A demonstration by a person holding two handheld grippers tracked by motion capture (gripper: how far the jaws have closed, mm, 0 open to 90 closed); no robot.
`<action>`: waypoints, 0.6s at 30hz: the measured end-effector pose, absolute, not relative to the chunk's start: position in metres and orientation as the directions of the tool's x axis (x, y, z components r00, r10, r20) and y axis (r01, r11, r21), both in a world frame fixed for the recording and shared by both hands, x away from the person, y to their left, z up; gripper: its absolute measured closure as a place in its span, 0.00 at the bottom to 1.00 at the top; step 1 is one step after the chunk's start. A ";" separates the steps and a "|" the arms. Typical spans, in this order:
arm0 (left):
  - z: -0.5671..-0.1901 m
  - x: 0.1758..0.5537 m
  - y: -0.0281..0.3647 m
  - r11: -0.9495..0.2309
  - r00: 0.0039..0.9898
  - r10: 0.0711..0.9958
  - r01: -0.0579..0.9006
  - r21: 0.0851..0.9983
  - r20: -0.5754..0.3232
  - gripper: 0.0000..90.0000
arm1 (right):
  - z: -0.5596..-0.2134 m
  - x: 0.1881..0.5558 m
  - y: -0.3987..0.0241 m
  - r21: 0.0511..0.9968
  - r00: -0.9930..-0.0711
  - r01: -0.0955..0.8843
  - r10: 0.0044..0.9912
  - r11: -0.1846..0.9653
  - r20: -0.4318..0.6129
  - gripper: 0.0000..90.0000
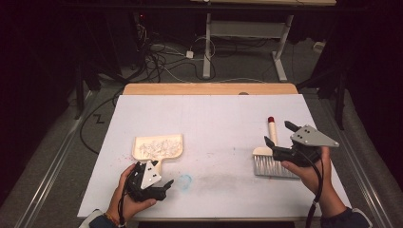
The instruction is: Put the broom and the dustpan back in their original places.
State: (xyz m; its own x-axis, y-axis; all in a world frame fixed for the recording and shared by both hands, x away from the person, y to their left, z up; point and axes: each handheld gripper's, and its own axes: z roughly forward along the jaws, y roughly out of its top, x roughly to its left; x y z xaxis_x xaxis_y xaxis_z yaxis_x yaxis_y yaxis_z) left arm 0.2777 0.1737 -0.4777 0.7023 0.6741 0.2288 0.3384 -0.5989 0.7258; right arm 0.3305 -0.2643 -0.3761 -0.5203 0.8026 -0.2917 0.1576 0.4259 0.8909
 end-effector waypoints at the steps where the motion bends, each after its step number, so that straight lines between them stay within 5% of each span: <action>1: -0.478 0.278 0.174 -0.601 0.703 0.673 0.339 0.724 0.229 0.21 | -0.376 0.329 -0.265 0.890 -0.521 0.159 0.802 0.427 -0.292 0.24; 18: -0.478 0.277 0.172 -0.608 0.709 0.666 0.336 0.719 0.232 0.21 | -0.380 0.306 -0.271 0.876 -0.548 0.146 0.775 0.459 -0.314 0.24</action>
